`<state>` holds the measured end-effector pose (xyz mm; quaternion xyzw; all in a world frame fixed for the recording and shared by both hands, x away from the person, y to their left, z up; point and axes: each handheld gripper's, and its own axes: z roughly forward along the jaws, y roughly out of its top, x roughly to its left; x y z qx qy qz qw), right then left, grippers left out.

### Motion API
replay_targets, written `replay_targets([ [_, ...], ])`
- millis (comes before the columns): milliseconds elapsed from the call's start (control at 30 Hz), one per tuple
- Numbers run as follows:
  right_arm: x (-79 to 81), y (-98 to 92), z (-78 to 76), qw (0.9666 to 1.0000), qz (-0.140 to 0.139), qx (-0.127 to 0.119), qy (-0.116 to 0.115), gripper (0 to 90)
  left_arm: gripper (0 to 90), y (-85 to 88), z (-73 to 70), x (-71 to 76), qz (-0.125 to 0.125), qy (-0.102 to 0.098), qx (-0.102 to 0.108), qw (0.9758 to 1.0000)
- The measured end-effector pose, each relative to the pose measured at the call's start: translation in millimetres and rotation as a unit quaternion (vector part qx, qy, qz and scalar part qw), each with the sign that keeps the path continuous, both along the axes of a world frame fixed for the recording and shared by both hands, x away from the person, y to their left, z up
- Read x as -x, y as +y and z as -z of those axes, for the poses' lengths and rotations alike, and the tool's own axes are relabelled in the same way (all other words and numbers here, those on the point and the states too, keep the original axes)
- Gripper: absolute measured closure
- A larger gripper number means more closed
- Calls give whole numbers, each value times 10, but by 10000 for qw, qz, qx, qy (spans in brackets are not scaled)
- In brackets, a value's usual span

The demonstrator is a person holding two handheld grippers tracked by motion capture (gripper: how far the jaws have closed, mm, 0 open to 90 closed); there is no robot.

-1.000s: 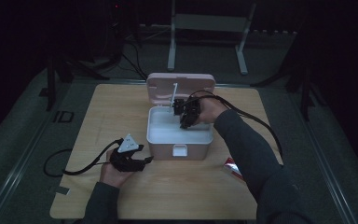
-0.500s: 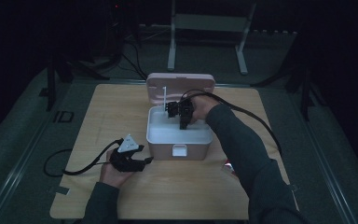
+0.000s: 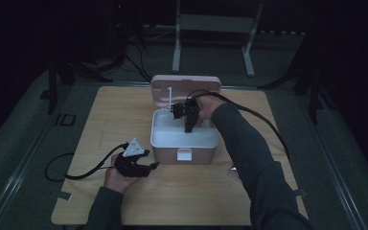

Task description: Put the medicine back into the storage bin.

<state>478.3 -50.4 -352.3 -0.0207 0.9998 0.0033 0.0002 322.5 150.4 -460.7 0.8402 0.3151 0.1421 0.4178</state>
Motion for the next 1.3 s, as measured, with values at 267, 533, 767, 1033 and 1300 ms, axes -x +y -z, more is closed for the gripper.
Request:
replay_targets([
  [267,-9,-39,-95,9998,6,-203,-75,900,375,-6,7,0,-3,1,8,10000],
  [533,37,-204,-369,9981,-25,-615,-62,900,375,-2,6,5,-12,1,-20,10000],
  [767,161,-733,-539,9967,108,-802,-82,900,375,13,6,6,-35,-7,-5,10000],
  [1033,214,-1637,-493,9959,746,-497,-100,900,376,11,10,-1,-59,-25,-13,10000],
  [1300,219,-2542,-283,9845,1585,-750,7,899,383,20,9,-7,-76,-38,27,10000],
])
